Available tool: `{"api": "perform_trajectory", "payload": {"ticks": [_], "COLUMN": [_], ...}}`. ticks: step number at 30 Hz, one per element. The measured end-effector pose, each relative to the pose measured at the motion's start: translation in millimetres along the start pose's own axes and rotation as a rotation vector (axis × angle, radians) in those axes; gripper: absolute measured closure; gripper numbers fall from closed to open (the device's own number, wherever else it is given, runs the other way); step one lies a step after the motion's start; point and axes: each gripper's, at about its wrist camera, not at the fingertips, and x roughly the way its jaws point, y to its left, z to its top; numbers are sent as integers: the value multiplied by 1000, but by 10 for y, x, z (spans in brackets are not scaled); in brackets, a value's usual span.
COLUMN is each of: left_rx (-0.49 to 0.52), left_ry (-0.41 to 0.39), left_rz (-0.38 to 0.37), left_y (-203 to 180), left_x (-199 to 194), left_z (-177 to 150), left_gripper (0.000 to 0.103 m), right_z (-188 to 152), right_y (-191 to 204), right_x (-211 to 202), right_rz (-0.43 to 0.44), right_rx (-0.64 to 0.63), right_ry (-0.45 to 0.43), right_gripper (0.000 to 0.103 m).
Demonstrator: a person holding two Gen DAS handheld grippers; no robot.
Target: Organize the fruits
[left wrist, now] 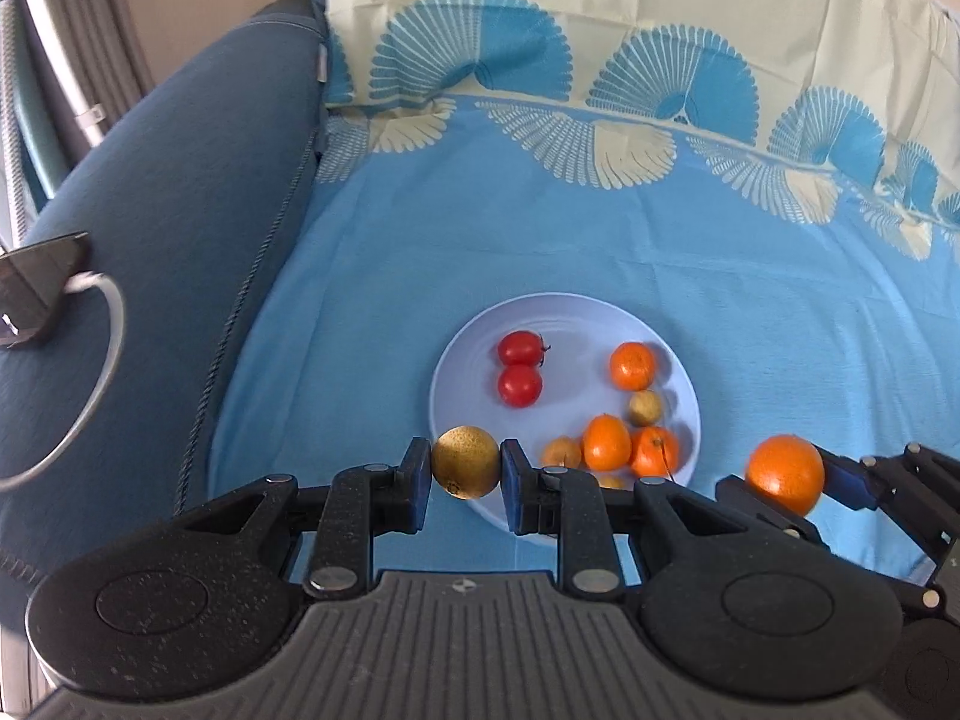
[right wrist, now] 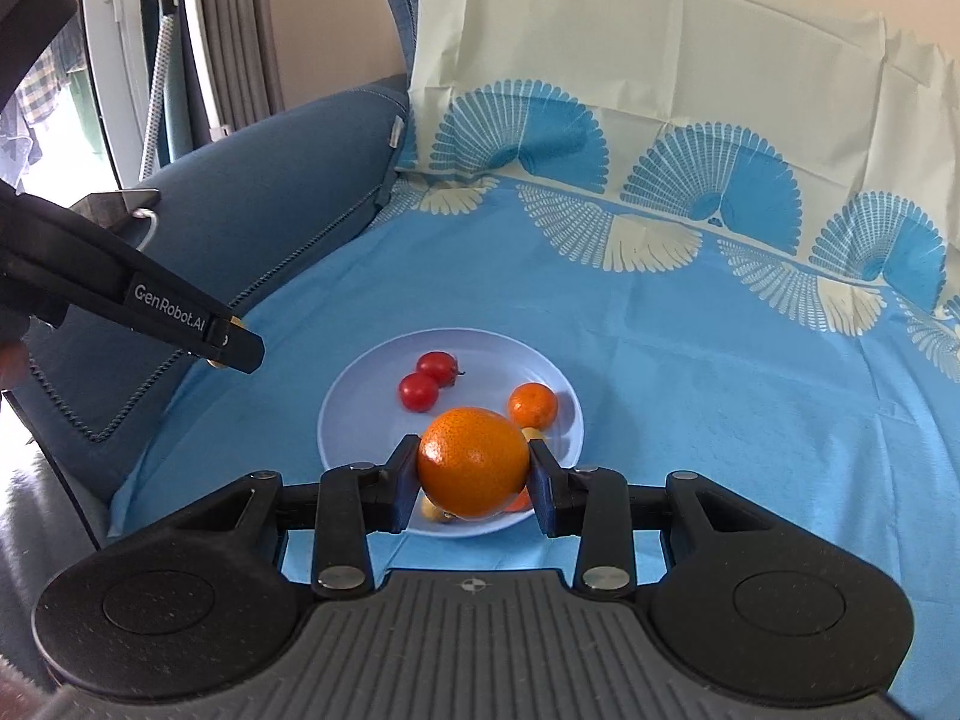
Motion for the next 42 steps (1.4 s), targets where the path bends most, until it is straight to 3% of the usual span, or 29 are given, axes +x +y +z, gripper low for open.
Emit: {"api": "perform_trajectory", "payload": {"ticks": [8, 19, 20, 21, 23, 24, 25, 26, 31, 38, 42], "left_rx": [31, 64, 78, 94, 103, 90, 95, 110, 68, -18, -54], "left_ry": [55, 97, 93, 86, 34, -21, -46, -41, 10, 27, 24], "left_rz": [15, 32, 14, -18, -44, -32, -23, -15, 53, 72, 77], "left_y": [-84, -57, -64, -67, -53, -31, -27, -28, 27, 109, 120], "left_x": [620, 1104, 1111, 1100, 1010, 923, 855, 810, 545, -63, -343], "left_z": [182, 300, 307, 314, 320, 300, 280, 266, 90, -200, -356], "left_gripper": [76, 76, 68, 35, 1, 0, 0, 0, 0, 0, 0], "right_z": [122, 143, 143, 146, 153, 161, 164, 161, 63, -46, -85], "right_y": [-91, -67, -71, -68, -59, -50, -37, -23, 53, 0, 24], "right_x": [591, 1134, 1172, 1202, 1226, 1214, 1180, 1129, 809, 245, -97], "right_rz": [2, 16, 20, 24, 26, 24, 21, 19, -9, -56, -97], "right_rx": [-32, -80, -83, -89, -102, -110, -118, -126, -121, 91, 161], "right_ry": [36, 96, 99, 101, 89, 78, 65, 52, 59, 85, 46], "right_gripper": [64, 64, 64, 64, 51, 31, 19, 16, 5, 1, 1]}}
